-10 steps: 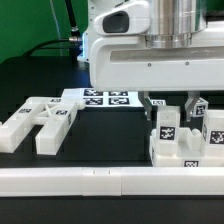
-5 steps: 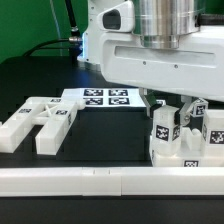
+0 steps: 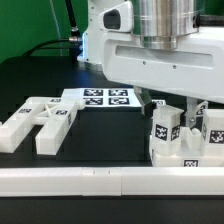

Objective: Assemble chair

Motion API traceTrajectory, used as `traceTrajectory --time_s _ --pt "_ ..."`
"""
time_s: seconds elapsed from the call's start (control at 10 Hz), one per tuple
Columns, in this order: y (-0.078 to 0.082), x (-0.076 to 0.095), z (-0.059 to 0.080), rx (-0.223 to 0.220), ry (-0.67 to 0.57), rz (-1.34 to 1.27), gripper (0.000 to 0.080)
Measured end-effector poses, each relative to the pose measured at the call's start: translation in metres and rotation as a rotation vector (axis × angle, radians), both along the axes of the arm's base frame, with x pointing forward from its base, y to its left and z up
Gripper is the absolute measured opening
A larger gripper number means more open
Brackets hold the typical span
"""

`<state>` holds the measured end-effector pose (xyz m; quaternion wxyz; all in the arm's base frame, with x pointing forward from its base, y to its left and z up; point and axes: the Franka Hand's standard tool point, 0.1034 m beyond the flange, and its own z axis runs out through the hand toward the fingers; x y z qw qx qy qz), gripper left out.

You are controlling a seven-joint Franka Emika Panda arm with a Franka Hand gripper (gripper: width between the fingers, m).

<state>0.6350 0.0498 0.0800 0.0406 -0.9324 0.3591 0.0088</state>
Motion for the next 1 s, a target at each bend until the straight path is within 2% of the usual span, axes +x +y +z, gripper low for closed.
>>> traceTrajectory --time_s 0.1,0.6,1.0 --pt "-0.0001 0.0001 0.0001 -0.001 -0.006 0.073 0.0623" --pt "-0.0053 0.0024 0.0015 -0.021 -0.048 0.591 0.0648" --pt "-0.0065 0.0045 0.0029 -0.059 -0.059 0.941 0.0649"
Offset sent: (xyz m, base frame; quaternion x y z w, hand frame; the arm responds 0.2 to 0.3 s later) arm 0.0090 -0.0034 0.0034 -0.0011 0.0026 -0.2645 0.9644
